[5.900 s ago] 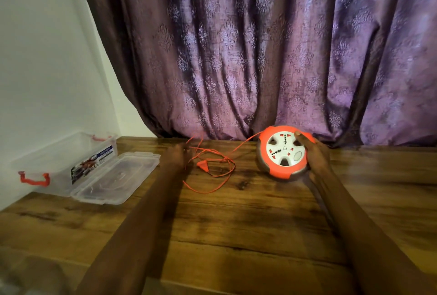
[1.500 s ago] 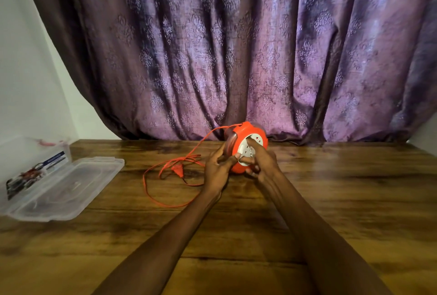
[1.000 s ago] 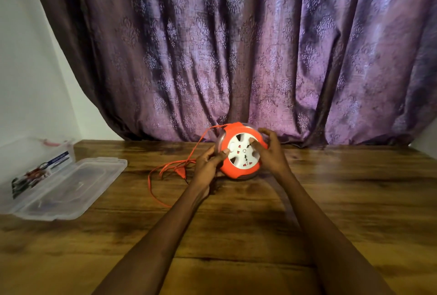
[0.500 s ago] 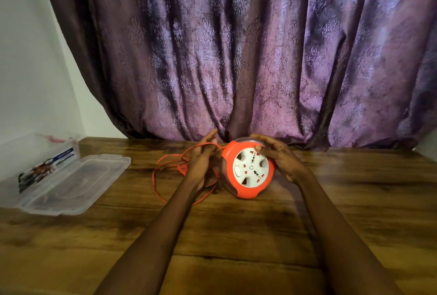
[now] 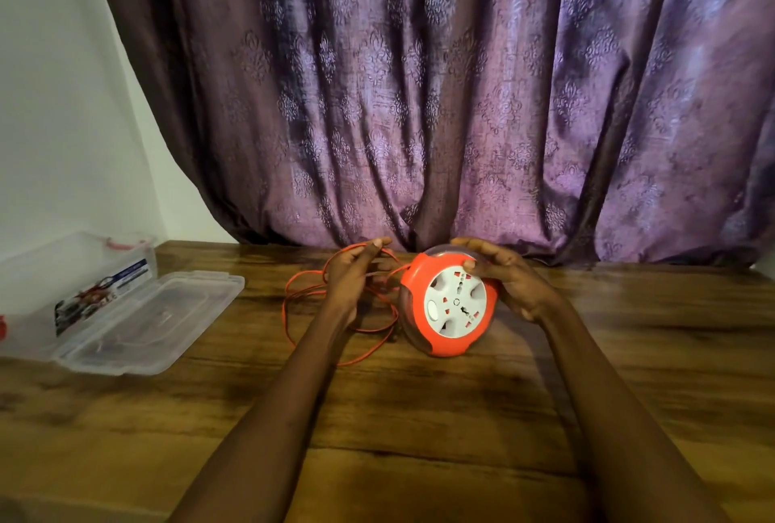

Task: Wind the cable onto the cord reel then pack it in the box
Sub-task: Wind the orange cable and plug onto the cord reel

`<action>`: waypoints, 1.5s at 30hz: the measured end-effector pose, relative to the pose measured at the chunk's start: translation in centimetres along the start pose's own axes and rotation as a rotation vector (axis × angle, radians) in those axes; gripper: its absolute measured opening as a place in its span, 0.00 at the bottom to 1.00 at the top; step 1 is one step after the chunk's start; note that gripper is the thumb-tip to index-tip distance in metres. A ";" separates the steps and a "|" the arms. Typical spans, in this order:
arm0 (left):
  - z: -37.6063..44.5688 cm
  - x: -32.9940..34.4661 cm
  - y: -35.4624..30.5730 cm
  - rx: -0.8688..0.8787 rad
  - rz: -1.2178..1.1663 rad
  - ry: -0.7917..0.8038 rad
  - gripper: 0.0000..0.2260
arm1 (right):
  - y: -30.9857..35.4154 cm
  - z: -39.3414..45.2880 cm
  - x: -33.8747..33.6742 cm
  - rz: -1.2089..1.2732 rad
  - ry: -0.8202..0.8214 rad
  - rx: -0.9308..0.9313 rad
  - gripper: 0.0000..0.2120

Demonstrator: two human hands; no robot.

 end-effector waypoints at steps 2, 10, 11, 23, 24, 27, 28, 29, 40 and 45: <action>-0.2 -1.0 0.8 -0.079 -0.022 -0.084 0.10 | 0.2 -0.1 0.1 0.074 -0.006 -0.022 0.28; -0.4 -2.9 1.9 -0.291 -0.097 -0.188 0.11 | 1.5 -1.2 -2.9 0.260 -0.257 -0.207 0.21; -0.5 -2.8 1.9 -0.312 -0.140 -0.177 0.10 | 1.5 -1.4 -3.3 0.234 -0.300 -0.212 0.22; -0.9 -3.0 -0.8 -0.181 -0.664 -0.300 0.08 | 2.0 -2.2 -3.9 -0.029 -0.493 -0.207 0.20; -1.0 -3.2 -0.8 -0.167 -0.636 -0.327 0.09 | 2.1 -2.1 -3.9 -0.016 -0.495 -0.214 0.19; -1.1 -4.2 -1.1 -0.114 -0.488 -0.403 0.11 | 2.7 -2.0 -3.5 -0.003 -0.500 -0.232 0.17; -1.1 -4.6 -1.3 -0.108 -0.420 -0.418 0.12 | 2.9 -1.9 -3.3 -0.006 -0.498 -0.233 0.17; -1.0 -4.9 -1.4 -0.108 -0.366 -0.420 0.13 | 3.0 -1.8 -3.1 -0.013 -0.493 -0.231 0.17; -0.1 -2.2 -0.4 -0.239 0.083 -0.068 0.24 | 2.6 -1.9 -3.4 -0.014 -0.570 -0.223 0.17; -0.8 3.4 1.3 -0.192 0.274 0.212 0.09 | 2.3 -1.7 -3.8 0.057 -0.579 -0.226 0.17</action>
Point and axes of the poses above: each hand's wrist, its own z-axis towards the middle knuckle, its own x-axis out of the palm, y = z × x, the point moved 8 cm from there along z, towards the middle knuckle, and after that the axes turned 11 degrees about y, right-handed, at the moved point
